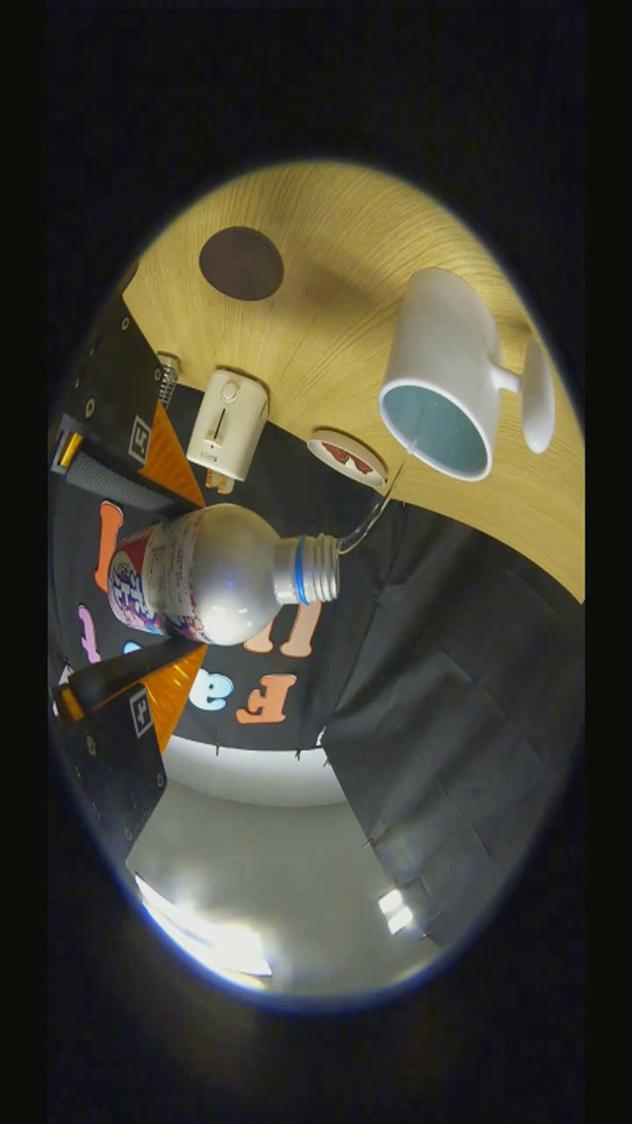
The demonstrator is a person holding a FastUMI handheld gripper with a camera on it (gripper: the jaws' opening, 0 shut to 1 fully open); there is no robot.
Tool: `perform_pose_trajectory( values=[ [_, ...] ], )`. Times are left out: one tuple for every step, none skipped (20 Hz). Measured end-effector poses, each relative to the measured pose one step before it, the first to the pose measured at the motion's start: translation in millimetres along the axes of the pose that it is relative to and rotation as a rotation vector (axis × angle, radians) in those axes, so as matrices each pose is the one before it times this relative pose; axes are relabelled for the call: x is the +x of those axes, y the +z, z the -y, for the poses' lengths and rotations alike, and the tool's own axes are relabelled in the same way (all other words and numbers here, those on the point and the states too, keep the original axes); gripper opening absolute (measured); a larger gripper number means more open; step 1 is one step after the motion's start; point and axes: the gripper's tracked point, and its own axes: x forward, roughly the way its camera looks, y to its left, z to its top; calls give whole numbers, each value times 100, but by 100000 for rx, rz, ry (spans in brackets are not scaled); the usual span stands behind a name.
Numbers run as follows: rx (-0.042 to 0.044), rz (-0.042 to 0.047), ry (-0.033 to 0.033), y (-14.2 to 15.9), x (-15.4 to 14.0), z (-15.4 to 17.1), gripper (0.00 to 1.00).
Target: Take the bottle from table, then pour the juice into the cup, finally place the bottle on the coaster
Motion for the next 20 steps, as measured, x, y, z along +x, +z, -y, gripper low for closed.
perform_pose_trajectory(
  values=[
    [-460, 170, -283, 6, 96, 78, 76],
    [-540, 330, -55, 3, 43, 134, 76],
    [-530, 457, -157, 64, 62, -38, 76],
    [-1049, 495, -464, 112, 61, 106, 76],
    [-1506, 499, -560, 129, -17, 144, 76],
    [-1060, 230, -124, -13, 32, -8, 76],
    [-364, 133, -14, -9, 36, -155, 76],
    [-106, 140, 2, -17, 76, -119, 77],
    [-435, 189, -266, 51, 24, 10, 76],
    [-573, 209, -472, -86, 102, 175, 76],
    [-340, 208, -336, 63, -63, 20, 76],
    [-975, 215, -471, 101, 56, -130, 76],
    [-1450, 250, -258, 35, -22, -5, 76],
    [-880, -218, -97, -134, 107, -209, 76],
    [-300, -70, 145, -10, 22, -217, 76],
    [-314, -118, -83, -97, 57, -12, 76],
    [-108, -41, -291, -66, -12, 82, 77],
    [-16, -3, -396, -42, 98, 103, 77],
    [-204, -10, -650, 55, 2, 174, 77],
    [-124, 103, -544, -7, -4, 80, 77]
  ],
)
